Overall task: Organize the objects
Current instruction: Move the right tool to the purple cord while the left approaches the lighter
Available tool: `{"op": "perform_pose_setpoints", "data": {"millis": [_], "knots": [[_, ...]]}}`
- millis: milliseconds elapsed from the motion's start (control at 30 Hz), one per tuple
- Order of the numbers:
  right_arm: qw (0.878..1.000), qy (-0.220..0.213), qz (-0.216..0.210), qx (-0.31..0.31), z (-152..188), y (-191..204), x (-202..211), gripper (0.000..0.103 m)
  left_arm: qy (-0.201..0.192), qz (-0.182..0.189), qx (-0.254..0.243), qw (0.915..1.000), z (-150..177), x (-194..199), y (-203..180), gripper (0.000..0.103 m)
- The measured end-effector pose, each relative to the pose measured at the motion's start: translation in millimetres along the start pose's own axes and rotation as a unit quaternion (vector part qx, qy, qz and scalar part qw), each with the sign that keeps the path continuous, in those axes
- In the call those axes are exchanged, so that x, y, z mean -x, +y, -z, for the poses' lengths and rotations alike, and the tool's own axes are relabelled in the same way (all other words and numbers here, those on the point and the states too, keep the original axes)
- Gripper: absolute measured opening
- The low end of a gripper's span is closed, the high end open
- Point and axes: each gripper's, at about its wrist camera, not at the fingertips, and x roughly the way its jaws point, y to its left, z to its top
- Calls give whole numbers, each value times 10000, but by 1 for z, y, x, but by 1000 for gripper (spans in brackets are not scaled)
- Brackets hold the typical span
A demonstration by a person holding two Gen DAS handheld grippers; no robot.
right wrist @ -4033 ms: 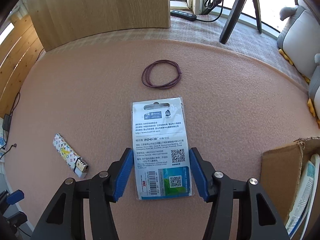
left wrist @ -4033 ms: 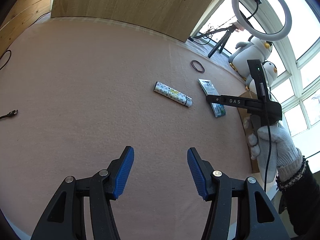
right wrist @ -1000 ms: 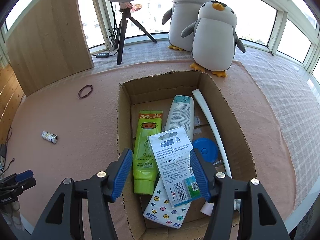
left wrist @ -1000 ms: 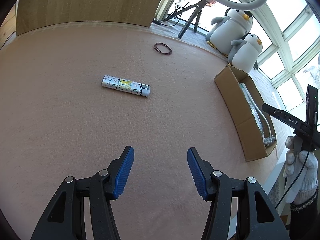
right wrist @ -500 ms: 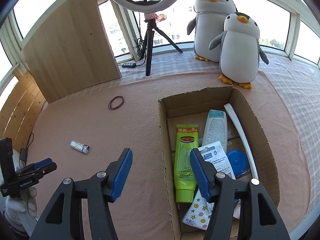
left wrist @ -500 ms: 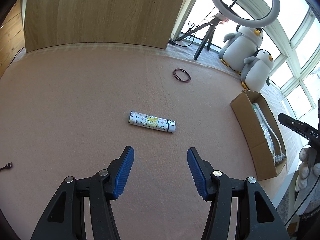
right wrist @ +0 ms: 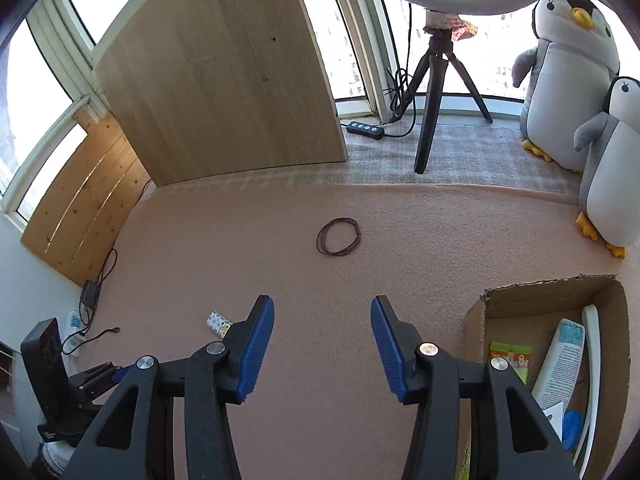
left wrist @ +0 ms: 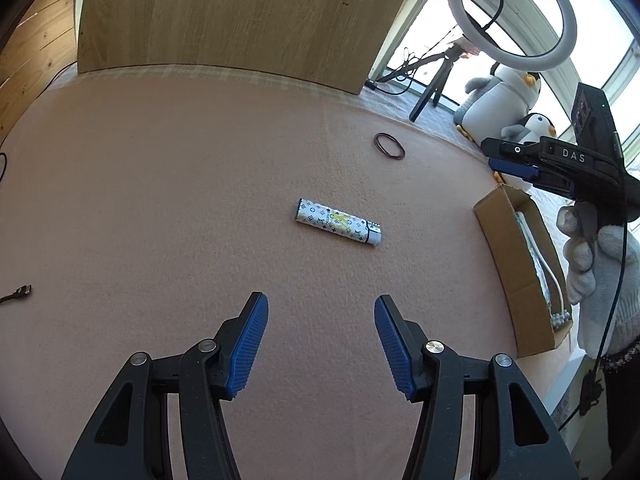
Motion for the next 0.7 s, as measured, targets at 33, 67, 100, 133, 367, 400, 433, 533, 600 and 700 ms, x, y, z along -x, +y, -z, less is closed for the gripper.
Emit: {"op": "perform_pose_setpoints", "data": {"millis": [33,67,100,133,367,400,433,533,600,700], "knots": [[9999,92,-44,13,-5,0,-11,46,-17,-9,57,10000,3,3,5,59],[9998,174,-48,28,-10,2,-22,45,-35,-17,114,9999,5,6,9,59],[9997,246,-52,39,-15,2,-32,45,-53,-29,168,9998,7,9,14,59],[9995,311,-96,47,-19,3,-41,43,-74,-42,219,9997,8,12,18,59],[9958,904,-25,110,-39,11,-106,36,-189,-141,540,9983,22,29,45,59],[9954,952,-25,99,-41,12,-112,36,-198,-143,579,9980,24,30,48,59],[9952,978,-2,107,-44,12,-118,36,-205,-146,612,9978,27,32,51,59],[9947,979,205,243,-53,14,-130,36,-217,-157,697,9972,30,35,56,59],[9939,1025,277,296,-58,13,-137,36,-234,-169,740,9968,32,37,59,59],[9923,1140,362,334,-64,10,-150,36,-248,-193,774,9965,31,39,63,59]]}}
